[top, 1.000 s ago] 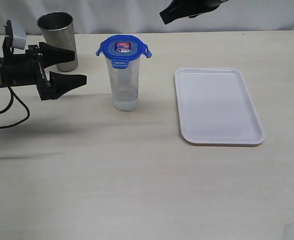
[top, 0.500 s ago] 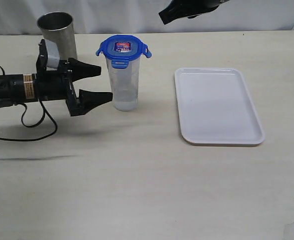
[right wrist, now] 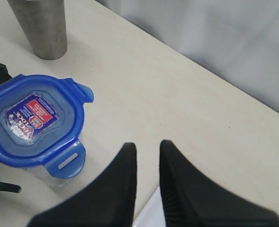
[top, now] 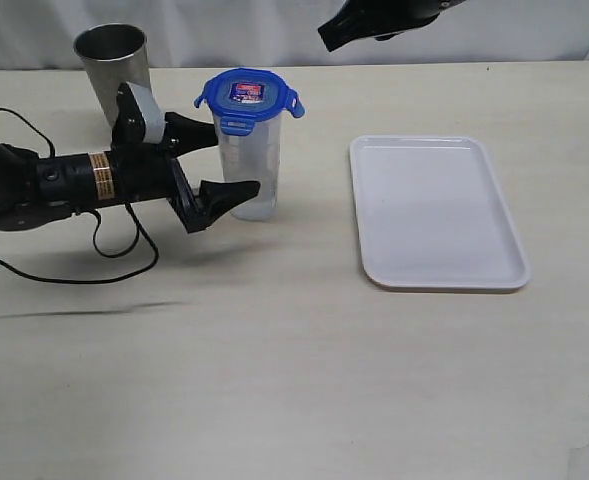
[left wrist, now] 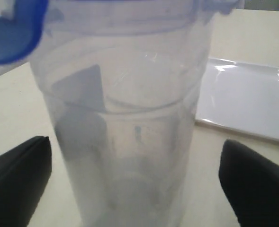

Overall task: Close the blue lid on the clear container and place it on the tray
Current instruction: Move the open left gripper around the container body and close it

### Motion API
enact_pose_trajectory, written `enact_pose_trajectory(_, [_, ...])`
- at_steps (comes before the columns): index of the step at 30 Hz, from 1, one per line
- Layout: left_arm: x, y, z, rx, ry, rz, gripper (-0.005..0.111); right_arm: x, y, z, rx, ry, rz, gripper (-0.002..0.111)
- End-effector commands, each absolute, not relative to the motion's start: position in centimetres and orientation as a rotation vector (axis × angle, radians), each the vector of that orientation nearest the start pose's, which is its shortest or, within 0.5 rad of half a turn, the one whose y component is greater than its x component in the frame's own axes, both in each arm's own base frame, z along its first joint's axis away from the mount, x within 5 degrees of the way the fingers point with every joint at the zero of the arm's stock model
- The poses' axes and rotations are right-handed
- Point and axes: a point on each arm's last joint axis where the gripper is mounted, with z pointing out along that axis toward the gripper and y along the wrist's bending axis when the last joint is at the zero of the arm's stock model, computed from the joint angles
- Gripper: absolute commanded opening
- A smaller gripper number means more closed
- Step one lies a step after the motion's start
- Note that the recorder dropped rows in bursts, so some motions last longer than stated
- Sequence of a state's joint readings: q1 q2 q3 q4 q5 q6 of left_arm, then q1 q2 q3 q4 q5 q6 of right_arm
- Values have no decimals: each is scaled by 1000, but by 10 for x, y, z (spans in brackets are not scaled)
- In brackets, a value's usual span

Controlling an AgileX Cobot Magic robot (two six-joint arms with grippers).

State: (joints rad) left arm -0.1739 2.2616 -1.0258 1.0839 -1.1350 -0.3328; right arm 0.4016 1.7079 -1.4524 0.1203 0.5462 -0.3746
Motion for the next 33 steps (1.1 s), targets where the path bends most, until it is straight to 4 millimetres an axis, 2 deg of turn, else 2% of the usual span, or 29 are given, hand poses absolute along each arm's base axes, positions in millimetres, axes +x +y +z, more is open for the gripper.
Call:
enact_pose_trajectory(1, [369,-143,67,1012,1525,-798,89,361,159,320,-761,2148,163,18])
enact_pose_trajectory(11, [374,-165,61,1056,1496,-818,89,361,159,320,-761,2150,166,18])
enact_pose_trajectory(16, [376,-166,58,1040,1500,-825,89,360,160,320,-752,2153,182,18])
enact_pose_trajectory(24, [381,-167,65,935,1467,-831,89,360,160,320,-748,2157,191,18])
enact_pose_trajectory(33, [375,-173,64,992,1450,-857,89,360,161,320,-743,2158,199,18])
